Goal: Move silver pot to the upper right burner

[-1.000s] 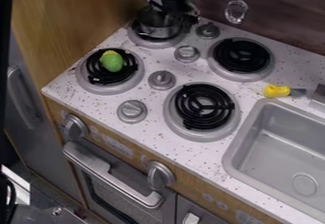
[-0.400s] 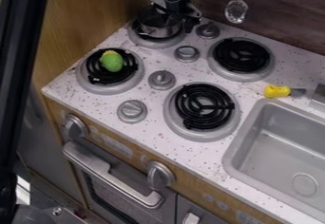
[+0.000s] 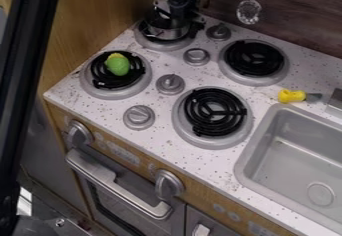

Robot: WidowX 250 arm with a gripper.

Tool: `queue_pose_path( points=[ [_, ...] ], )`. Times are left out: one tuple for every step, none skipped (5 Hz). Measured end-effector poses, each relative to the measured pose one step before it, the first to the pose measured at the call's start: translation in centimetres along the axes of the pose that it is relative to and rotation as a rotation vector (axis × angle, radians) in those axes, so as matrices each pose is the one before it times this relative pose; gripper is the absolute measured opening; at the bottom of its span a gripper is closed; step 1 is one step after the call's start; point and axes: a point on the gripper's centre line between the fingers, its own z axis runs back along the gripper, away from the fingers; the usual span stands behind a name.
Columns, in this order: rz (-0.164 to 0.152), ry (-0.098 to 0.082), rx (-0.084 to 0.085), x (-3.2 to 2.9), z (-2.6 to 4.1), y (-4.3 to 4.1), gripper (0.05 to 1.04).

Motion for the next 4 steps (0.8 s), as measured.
queue_pose_path(
  points=[
    [0.0067,0.0085,-0.0020,-0.006,-0.819,0.047,0.995],
    [0.0024,0.0173,-0.0063,-0.374,-0.776,-0.120,0.960],
    [0.0033,-0.0028,0.0020,0.096,-0.007,0.109,0.684],
    [-0.0010,-0.0151,-0.0013,0.590,0.132,0.041,0.386]
  ],
)
